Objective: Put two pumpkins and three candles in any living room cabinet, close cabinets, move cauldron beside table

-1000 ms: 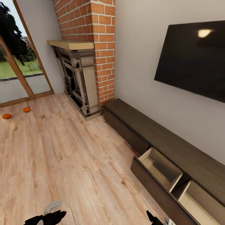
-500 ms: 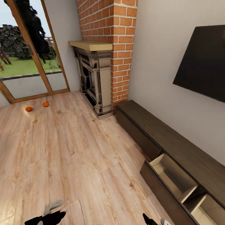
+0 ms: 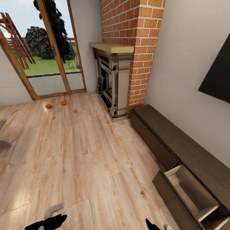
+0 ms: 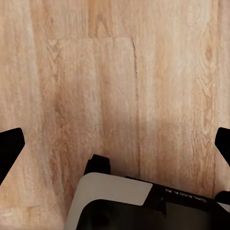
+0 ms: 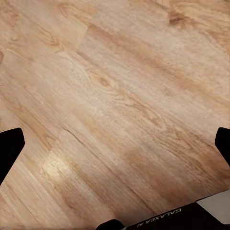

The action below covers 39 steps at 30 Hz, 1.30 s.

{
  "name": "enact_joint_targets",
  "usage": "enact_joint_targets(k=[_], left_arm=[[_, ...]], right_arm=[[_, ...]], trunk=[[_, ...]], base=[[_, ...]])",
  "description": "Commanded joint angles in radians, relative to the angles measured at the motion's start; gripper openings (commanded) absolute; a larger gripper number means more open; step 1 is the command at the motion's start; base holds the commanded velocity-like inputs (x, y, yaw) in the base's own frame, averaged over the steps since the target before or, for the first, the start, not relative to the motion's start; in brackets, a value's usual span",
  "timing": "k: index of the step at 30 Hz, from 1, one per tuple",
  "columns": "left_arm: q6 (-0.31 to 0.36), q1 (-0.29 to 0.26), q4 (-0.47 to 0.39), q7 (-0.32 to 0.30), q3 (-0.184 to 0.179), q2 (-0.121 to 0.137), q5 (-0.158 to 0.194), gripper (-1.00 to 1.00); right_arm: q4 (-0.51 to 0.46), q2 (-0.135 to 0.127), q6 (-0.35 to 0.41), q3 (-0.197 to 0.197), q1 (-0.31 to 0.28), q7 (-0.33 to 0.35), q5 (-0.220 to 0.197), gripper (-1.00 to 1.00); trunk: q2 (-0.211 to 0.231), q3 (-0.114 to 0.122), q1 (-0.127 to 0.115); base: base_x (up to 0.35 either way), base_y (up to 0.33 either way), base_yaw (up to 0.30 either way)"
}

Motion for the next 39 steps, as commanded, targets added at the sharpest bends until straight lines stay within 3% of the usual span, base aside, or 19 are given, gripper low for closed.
enact_joint_targets(k=[1,16,24,39], left_arm=[[-0.004,-0.001,-0.001,0.006,-0.005,0.002,0.01,1.0],[-0.01,-0.001,-0.001,0.006,-0.007,0.001,0.01,1.0],[-0.009,-0.001,-0.001,0.006,-0.007,0.001,0.006,1.0],[-0.01,-0.001,-0.001,0.004,-0.01,0.002,0.006,1.0]], right_arm=[[0.0,0.0,-0.002,0.009,0.0,0.003,-0.01,1.0],[0.0,0.001,-0.003,0.008,0.0,0.002,0.005,1.0],[0.001,0.021,-0.027,0.009,0.0,0.001,0.01,1.0],[0.0,0.029,-0.032,0.009,0.0,-0.046,0.02,1.0]], trunk=[[0.006,0.002,-0.004],[0.111,0.049,-0.061],[0.167,0.074,-0.092],[0.167,0.074,-0.092]], base=[[0.0,0.0,0.291],[0.0,0.0,0.291],[0.0,0.0,0.291],[0.0,0.0,0.291]])
